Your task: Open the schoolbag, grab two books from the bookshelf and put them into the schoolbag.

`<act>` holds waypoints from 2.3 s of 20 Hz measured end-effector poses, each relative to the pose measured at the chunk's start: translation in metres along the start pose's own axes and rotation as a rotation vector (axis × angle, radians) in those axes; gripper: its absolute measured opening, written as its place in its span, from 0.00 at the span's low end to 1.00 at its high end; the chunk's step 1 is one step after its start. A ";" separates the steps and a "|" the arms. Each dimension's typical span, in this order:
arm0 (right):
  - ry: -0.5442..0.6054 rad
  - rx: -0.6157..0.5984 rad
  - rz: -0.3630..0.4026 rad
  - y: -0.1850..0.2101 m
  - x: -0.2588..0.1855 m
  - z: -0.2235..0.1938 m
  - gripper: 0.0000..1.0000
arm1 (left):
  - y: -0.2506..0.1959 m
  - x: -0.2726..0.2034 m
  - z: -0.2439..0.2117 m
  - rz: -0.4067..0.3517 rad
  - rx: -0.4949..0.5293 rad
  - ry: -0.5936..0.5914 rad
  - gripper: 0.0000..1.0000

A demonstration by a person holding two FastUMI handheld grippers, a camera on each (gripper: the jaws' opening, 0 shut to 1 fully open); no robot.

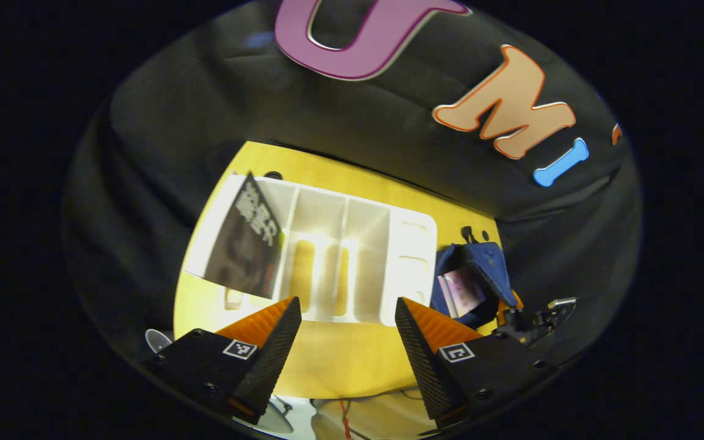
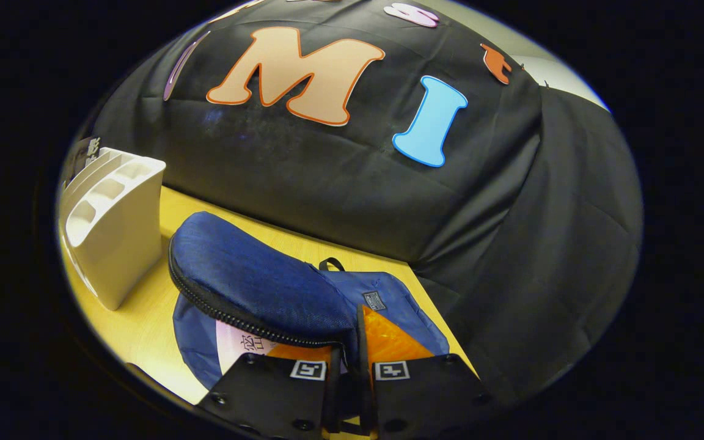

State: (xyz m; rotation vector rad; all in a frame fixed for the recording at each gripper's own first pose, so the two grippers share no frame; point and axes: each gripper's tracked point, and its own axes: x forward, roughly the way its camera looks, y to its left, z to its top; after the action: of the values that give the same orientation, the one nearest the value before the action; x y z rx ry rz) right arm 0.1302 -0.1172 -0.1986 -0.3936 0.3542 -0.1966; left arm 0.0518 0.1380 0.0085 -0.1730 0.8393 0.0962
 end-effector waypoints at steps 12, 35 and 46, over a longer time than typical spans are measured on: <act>0.042 0.012 -0.053 0.002 -0.003 -0.004 0.17 | 0.123 0.029 0.034 0.136 0.014 0.017 0.90; 0.056 0.011 -0.087 0.006 -0.010 -0.009 0.13 | 0.106 0.140 0.025 0.126 0.080 0.271 0.45; 0.060 -0.005 -0.083 0.008 -0.011 -0.010 0.13 | 0.114 0.148 0.003 0.165 0.005 0.355 0.45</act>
State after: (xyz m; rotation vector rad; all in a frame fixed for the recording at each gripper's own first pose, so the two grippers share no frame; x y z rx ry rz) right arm 0.1169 -0.1103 -0.2077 -0.4082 0.3981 -0.2892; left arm 0.1346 0.2534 -0.1132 -0.1166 1.2080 0.2228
